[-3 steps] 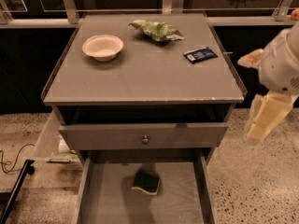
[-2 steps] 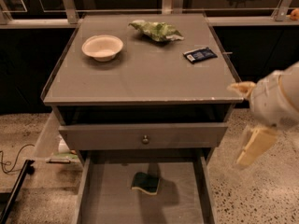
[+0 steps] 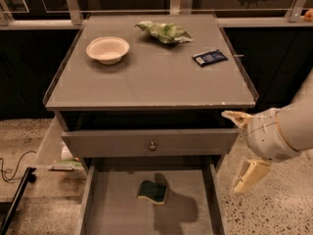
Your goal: Pick sponge from middle drawer and place on counter
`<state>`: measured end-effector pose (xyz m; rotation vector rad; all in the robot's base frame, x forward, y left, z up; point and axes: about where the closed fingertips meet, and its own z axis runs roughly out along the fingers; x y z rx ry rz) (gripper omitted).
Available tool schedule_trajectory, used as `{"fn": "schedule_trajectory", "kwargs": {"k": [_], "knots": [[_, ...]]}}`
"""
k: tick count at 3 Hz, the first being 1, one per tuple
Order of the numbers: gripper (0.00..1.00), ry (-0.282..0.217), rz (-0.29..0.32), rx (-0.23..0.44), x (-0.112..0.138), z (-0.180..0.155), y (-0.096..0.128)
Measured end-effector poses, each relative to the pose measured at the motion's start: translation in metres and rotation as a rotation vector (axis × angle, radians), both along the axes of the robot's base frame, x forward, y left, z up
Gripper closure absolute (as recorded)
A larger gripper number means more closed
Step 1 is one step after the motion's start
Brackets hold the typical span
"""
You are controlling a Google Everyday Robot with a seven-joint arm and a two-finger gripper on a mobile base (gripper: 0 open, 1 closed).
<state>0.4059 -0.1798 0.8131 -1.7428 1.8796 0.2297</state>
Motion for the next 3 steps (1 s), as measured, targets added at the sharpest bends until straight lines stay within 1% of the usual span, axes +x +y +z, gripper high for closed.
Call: {"fn": "schedule_trajectory", "kwargs": {"k": [1, 2, 3], "knots": [[0.0, 0.001, 0.001, 0.0, 0.0, -0.001, 0.001], [0.0, 0.004, 0.008, 0.02, 0.004, -0.035, 0.011], [0.0, 0.013, 0.024, 0.078, 0.013, -0.104, 0.023]]}}
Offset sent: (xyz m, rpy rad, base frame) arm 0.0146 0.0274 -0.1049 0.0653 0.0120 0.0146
